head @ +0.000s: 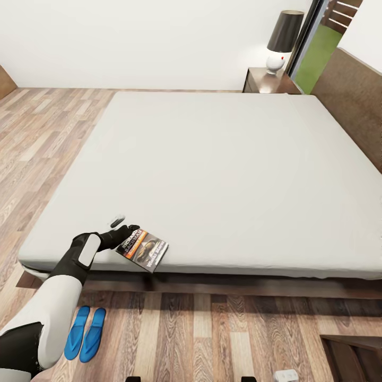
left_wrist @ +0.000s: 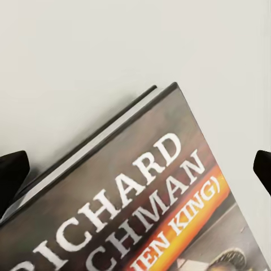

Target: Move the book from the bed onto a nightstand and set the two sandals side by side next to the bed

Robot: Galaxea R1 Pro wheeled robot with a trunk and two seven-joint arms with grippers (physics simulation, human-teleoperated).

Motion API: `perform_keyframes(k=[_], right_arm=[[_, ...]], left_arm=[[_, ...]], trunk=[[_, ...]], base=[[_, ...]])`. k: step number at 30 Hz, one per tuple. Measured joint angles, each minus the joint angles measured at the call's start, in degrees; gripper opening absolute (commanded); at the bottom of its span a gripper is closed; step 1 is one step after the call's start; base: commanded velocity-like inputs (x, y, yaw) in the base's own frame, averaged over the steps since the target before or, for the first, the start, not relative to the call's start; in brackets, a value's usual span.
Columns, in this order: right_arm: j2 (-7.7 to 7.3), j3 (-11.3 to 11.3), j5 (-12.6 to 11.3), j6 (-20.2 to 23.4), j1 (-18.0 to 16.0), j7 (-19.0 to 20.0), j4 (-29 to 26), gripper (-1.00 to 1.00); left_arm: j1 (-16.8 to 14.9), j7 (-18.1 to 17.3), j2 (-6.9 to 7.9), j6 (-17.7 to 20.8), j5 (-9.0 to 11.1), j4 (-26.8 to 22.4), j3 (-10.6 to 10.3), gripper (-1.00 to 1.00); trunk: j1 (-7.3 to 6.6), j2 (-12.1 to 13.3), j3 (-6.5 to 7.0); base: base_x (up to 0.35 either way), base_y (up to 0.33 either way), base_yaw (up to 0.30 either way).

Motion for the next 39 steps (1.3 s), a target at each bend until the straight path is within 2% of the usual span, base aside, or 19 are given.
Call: perform_keyframes(k=[39], right_arm=[[0.0,0.0,0.0,-0.05,0.0,0.0,0.0,1.0]], left_arm=[[0.02,-0.04,-0.32,-0.07,-0.06,-0.03,0.02,1.0]], trunk=[[0.0,0.0,0.0]], base=[[0.004,-0.017,0.0]])
